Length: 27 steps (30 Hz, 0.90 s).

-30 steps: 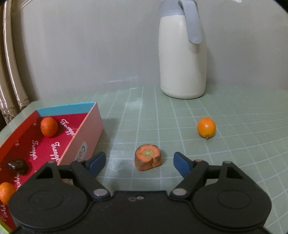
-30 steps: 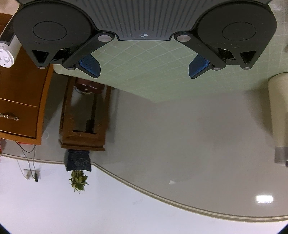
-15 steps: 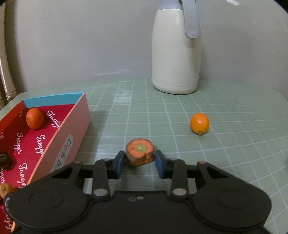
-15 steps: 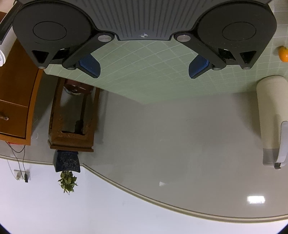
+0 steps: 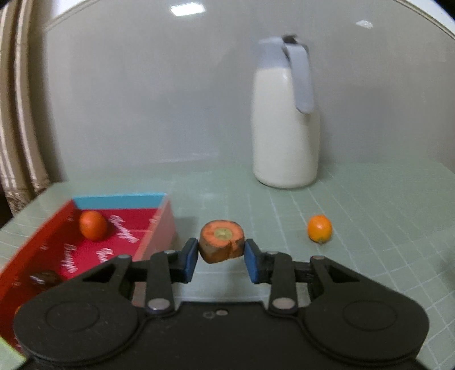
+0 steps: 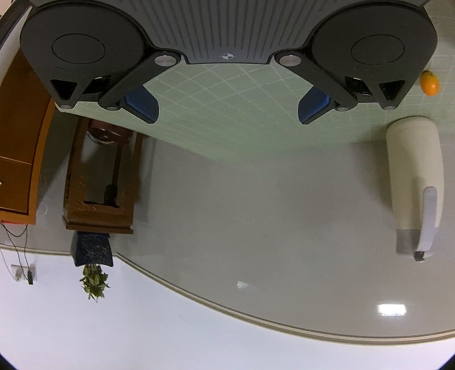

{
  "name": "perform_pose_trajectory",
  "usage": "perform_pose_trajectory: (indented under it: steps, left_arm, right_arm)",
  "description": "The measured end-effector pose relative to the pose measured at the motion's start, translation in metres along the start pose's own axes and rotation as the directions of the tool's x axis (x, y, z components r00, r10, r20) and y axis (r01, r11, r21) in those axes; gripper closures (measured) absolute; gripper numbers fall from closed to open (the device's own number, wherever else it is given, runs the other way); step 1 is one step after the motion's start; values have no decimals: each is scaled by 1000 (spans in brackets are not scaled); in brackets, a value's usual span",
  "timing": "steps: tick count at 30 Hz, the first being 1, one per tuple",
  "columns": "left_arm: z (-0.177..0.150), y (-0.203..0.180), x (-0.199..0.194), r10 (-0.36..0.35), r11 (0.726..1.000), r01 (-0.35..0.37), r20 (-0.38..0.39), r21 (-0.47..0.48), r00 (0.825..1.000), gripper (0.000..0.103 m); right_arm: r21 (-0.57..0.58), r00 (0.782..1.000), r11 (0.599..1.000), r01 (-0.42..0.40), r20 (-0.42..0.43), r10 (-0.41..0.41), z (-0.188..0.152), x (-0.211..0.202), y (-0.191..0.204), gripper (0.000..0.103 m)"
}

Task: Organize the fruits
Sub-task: 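Carry the carrot piece with the left tool into the box and open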

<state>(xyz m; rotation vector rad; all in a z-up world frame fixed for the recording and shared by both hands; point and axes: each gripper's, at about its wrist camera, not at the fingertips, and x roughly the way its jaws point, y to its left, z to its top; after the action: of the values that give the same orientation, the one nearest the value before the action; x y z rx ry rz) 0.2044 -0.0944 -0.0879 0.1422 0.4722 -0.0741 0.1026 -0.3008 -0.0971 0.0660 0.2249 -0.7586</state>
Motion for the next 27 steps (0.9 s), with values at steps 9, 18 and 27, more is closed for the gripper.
perform_pose_trajectory:
  steps: [9,18,27]
  left_arm:
    - [4,62,-21,148,987,-148,-4,-70,989,77]
    - [-13,108,-13,225,963,-236,-98,-127,970,77]
    - [-18,134,-27,231,948,-250,-112,-197,966,37]
  right_arm:
    - [-19,996,996,-82,17,82,-1,-11,19,0]
    - [-80,983,981,-175,35,178,-8,-29,48,0]
    - [-111,961,956,-271,19,275,-10,-37,75,0]
